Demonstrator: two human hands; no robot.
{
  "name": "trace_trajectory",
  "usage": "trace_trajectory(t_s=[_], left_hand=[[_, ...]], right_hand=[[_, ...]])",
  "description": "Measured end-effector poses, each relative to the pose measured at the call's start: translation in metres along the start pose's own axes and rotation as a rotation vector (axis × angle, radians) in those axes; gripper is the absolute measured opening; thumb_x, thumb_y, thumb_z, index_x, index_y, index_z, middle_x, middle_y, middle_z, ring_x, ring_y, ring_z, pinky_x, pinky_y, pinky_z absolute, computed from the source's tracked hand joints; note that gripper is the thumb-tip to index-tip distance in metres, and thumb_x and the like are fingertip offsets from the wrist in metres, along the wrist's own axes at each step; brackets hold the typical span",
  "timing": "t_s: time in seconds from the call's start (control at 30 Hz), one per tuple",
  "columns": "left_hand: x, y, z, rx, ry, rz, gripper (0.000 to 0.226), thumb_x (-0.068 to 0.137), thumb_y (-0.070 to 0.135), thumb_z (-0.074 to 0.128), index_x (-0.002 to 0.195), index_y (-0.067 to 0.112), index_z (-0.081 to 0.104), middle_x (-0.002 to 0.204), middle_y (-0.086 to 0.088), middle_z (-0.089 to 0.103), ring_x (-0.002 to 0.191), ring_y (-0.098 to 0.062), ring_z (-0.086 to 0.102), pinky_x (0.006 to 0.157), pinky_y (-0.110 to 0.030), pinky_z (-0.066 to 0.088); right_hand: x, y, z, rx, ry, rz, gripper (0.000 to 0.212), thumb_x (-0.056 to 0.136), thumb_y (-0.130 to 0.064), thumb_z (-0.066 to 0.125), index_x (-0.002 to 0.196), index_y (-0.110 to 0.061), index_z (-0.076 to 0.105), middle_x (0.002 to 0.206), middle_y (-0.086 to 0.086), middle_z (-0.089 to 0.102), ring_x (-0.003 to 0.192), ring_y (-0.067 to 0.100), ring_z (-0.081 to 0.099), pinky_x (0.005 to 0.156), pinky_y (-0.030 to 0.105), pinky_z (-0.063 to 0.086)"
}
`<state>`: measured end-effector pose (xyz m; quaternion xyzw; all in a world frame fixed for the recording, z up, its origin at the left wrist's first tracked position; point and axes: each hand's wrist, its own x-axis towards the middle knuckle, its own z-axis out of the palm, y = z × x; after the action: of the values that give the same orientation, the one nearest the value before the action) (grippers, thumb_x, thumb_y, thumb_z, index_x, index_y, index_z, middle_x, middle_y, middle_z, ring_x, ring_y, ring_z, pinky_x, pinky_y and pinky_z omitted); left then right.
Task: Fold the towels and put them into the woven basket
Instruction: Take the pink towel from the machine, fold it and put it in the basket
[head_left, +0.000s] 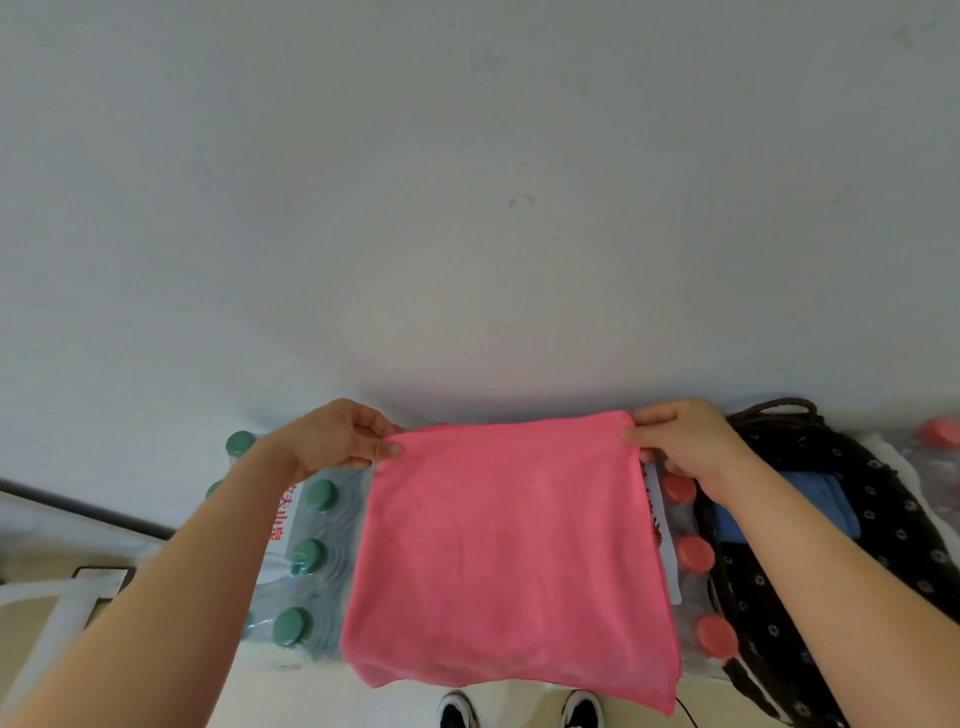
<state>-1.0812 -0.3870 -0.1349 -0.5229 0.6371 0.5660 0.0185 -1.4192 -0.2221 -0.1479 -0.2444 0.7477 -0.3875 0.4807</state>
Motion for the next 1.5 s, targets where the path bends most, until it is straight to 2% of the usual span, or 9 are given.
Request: trace_trajectory(t_s=[0.1,0.17,0.27,0.43,0.7,0.83,1.0,1.23,1.5], left_hand=[[0.002,0.003,0.002,-0.040,0.111,0.057,0.014,0.074,0.000,0.077,0.083,0.001,0.066,0.070,-0.006,0.069,0.064,-0.014,0.061,0.061,-0.021,0.053],[0.002,0.004,0.003,-0.043,0.179,0.083,0.017,0.073,-0.002,0.078,0.075,0.006,0.064,0.059,-0.002,0.059,0.049,-0.010,0.046,0.046,-0.020,0.035],[0.008,0.001,0.008,-0.040,0.333,0.111,0.024,0.068,-0.005,0.080,0.066,0.011,0.062,0.058,-0.004,0.053,0.045,-0.007,0.043,0.046,-0.017,0.034],[0.015,-0.008,0.034,-0.001,0.643,0.155,0.023,0.066,0.006,0.083,0.076,0.024,0.072,0.074,0.003,0.068,0.068,-0.009,0.060,0.071,-0.022,0.048],[0.015,-0.001,0.055,0.154,0.851,0.134,0.011,0.075,0.016,0.075,0.085,0.020,0.074,0.067,0.009,0.060,0.067,-0.013,0.055,0.065,-0.023,0.037],[0.012,-0.001,0.055,0.145,0.838,0.078,0.006,0.075,0.018,0.072,0.078,0.023,0.070,0.063,0.005,0.060,0.061,-0.016,0.056,0.057,-0.026,0.037],[0.005,0.004,0.047,-0.385,0.554,-0.037,0.014,0.081,0.000,0.063,0.075,0.013,0.062,0.059,-0.007,0.057,0.038,-0.010,0.048,0.039,-0.015,0.034],[-0.021,0.020,0.039,-0.789,0.451,0.150,0.013,0.086,0.000,0.058,0.086,0.012,0.063,0.084,-0.009,0.075,0.079,-0.017,0.072,0.064,-0.020,0.056],[-0.052,0.020,0.055,-0.814,0.524,0.228,0.015,0.086,0.021,0.068,0.075,0.014,0.059,0.068,-0.006,0.069,0.064,-0.015,0.070,0.057,-0.019,0.056]], right_hand=[[-0.001,-0.005,-0.002,-0.007,-0.016,0.012,0.015,0.078,0.005,0.072,0.084,-0.007,0.068,0.066,0.009,0.062,0.053,0.013,0.051,0.034,0.012,0.034],[-0.001,-0.006,-0.003,0.000,-0.010,0.021,0.015,0.078,0.007,0.071,0.082,-0.007,0.067,0.063,0.007,0.060,0.052,0.014,0.049,0.033,0.013,0.033],[0.002,-0.004,0.001,0.018,0.020,0.037,0.012,0.079,0.006,0.070,0.086,-0.004,0.068,0.060,0.009,0.057,0.044,0.011,0.045,0.031,0.016,0.028],[0.010,-0.001,0.010,0.095,0.166,-0.004,0.014,0.081,0.007,0.068,0.086,-0.006,0.067,0.066,0.009,0.062,0.035,0.005,0.053,0.033,0.016,0.039],[0.013,0.004,0.020,0.043,0.254,-0.133,0.030,0.079,0.011,0.065,0.073,-0.018,0.065,0.079,0.008,0.066,0.069,0.026,0.068,0.066,0.034,0.061],[0.010,0.000,0.017,-0.157,0.214,-0.225,0.025,0.072,0.002,0.065,0.071,-0.023,0.067,0.072,0.003,0.069,0.075,0.028,0.070,0.076,0.049,0.058],[0.003,-0.012,0.017,-0.367,0.144,-0.368,0.014,0.079,-0.009,0.069,0.089,-0.015,0.076,0.087,-0.002,0.073,0.083,0.013,0.066,0.085,0.034,0.054],[-0.008,-0.020,0.014,-0.412,0.177,-0.588,0.009,0.080,-0.010,0.070,0.084,-0.015,0.076,0.084,-0.003,0.072,0.080,0.012,0.065,0.082,0.030,0.053],[-0.035,-0.023,-0.011,-0.505,0.078,-0.712,0.016,0.086,-0.006,0.064,0.083,-0.021,0.067,0.080,-0.006,0.064,0.068,0.006,0.065,0.066,0.013,0.049]])
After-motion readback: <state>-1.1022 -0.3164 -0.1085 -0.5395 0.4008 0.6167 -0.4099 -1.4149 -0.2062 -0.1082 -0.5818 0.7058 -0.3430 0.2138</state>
